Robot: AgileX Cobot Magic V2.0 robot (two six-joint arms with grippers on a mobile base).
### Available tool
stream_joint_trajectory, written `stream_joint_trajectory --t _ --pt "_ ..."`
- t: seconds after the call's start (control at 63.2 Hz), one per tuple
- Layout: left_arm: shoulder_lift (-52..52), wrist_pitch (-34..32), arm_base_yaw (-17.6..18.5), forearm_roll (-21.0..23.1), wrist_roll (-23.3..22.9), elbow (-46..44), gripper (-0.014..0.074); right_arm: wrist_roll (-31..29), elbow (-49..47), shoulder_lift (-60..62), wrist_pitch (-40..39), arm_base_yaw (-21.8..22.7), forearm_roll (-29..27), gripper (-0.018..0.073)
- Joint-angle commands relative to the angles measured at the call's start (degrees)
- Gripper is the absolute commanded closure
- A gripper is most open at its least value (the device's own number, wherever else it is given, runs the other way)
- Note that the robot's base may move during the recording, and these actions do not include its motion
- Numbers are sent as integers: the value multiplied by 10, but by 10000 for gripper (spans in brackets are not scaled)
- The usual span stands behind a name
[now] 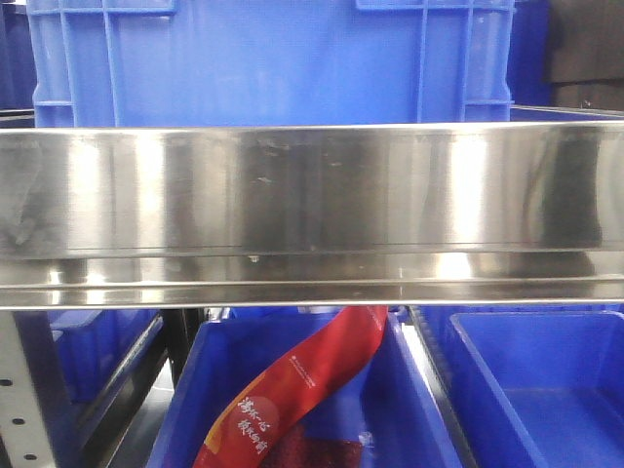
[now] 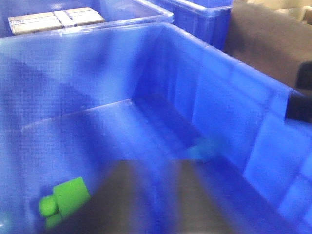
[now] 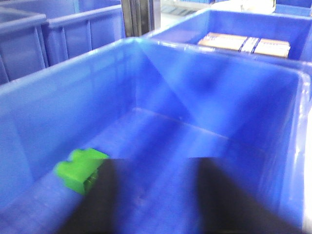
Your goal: Grab block from conveyor and place in blue bin
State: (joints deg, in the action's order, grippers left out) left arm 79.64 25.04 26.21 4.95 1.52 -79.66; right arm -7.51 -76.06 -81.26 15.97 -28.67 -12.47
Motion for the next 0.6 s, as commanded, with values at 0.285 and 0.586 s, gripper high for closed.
stream_joint_trajectory --t 0.285,0.586 --pt "-51 10 4 1 -2 -6 707 1 -5 50 -16 0 -18 727" --pt "-166 -4 -18 -1 -3 35 707 5 36 157 -35 19 -6 727"
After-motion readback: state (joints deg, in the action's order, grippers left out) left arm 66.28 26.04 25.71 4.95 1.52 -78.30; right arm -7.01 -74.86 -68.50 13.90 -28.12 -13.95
